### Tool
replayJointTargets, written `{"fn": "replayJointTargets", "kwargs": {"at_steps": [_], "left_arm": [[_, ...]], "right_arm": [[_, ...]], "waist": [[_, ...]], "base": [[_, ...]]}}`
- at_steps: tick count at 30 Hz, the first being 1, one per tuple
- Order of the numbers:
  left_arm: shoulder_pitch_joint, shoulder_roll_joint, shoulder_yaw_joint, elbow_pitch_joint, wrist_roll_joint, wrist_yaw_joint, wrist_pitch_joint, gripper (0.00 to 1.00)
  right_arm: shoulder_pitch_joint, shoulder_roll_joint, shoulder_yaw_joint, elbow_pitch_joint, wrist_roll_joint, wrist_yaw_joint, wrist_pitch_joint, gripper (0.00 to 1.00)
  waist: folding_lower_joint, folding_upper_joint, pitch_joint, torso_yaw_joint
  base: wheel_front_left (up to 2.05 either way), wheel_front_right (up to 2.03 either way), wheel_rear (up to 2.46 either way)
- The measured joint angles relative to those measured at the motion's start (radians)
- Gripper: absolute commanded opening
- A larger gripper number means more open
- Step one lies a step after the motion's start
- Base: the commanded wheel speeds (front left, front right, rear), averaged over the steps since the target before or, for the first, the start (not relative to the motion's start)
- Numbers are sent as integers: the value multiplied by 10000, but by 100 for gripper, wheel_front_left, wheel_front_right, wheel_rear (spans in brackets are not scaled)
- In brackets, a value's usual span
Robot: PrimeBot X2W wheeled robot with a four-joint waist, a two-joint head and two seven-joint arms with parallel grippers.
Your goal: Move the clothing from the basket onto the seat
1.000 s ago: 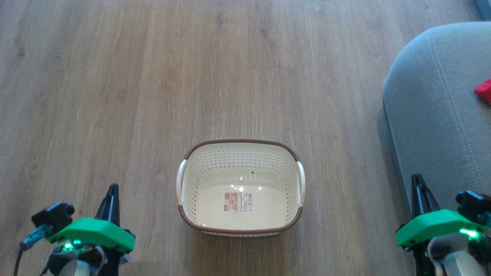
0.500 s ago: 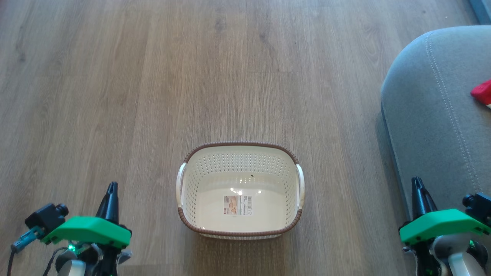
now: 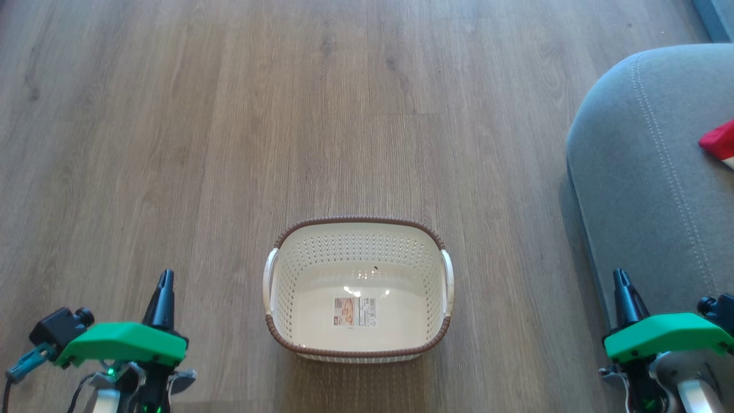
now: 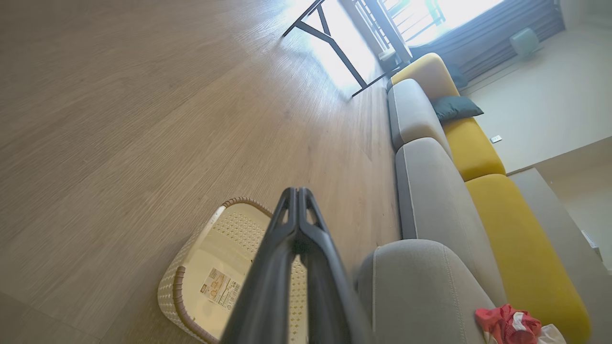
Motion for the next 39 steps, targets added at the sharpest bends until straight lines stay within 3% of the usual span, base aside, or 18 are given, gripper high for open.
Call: {"fn": "replayJointTargets", "kwargs": {"at_steps": [39], "left_arm": [[0,-408,665,-470,-3657,-92,1060,0]], "right_arm": [[-204,209,-368,148,4612,0,1045,0]], "waist": [[0,0,-412,-86]], "base": [[0,0,0]]}}
